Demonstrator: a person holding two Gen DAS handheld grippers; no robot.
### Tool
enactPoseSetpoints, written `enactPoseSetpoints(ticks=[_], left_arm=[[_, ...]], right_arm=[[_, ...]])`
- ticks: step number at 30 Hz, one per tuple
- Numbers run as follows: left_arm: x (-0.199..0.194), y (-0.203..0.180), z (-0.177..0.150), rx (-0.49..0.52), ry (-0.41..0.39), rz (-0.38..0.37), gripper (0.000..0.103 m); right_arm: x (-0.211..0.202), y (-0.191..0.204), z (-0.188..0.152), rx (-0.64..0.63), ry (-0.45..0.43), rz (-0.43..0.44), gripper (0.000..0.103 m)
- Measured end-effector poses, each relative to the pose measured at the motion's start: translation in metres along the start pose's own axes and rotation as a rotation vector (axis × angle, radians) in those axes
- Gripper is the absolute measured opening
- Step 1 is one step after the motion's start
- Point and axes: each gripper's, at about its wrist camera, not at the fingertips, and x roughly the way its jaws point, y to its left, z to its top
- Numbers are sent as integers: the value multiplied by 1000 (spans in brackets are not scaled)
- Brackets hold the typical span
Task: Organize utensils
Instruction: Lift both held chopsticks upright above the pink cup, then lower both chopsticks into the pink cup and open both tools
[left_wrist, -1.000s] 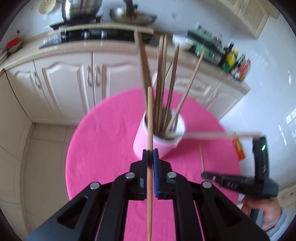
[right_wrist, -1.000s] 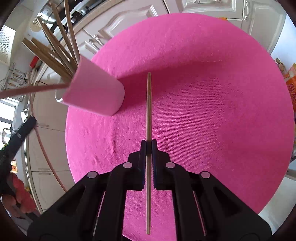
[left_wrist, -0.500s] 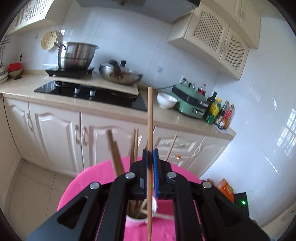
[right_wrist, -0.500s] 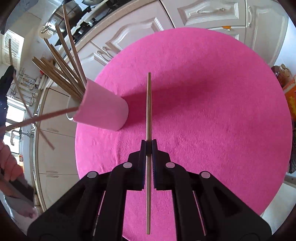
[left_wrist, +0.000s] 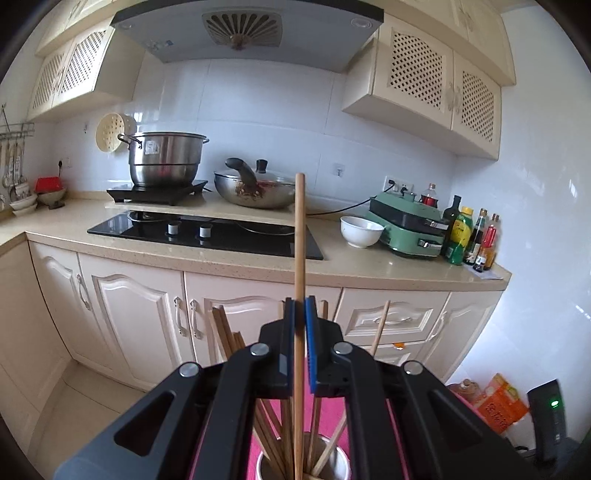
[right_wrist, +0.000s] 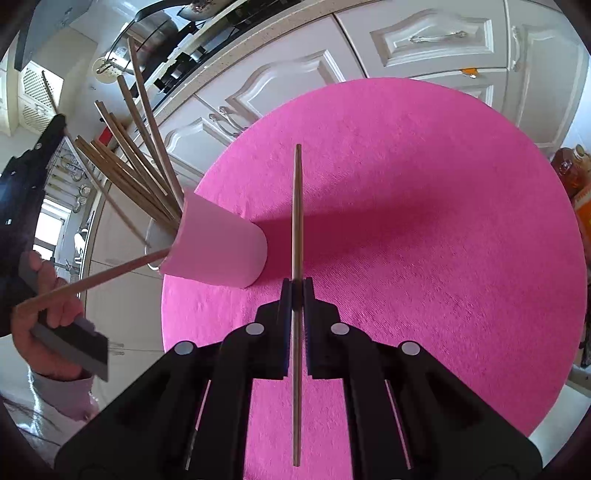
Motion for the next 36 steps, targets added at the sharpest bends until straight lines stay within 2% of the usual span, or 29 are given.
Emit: enactPoseSetpoints(ticks=[5, 9, 12, 16, 25, 28, 34, 35, 36], left_arm=[[8, 2, -18, 0, 14, 60, 6], [10, 11, -35, -16, 55, 116, 6], [7, 20, -41, -45, 77, 122, 6], [3, 31, -51, -105, 117, 112, 6], [-9, 38, -71, -154, 191, 77, 6], [-14, 45, -67, -208, 177, 69, 6], [-15, 37, -74, -142, 226, 58, 7], [-17, 37, -74, -140, 231, 54, 11], [-19, 35, -75, -138, 245, 53, 26]], right_arm=[[0, 3, 8, -9, -16, 11, 6], [-2, 6, 14, -12, -33, 16, 6], [-5, 9, 19, -12, -50, 20, 6], [-12, 14, 25, -22, -78, 26, 6], [-38, 29, 38, -51, -154, 43, 6], [-44, 35, 41, -65, -168, 52, 6], [-58, 45, 43, -98, -220, 60, 6], [-61, 47, 44, -106, -232, 59, 6], [-64, 50, 45, -112, -244, 60, 6]])
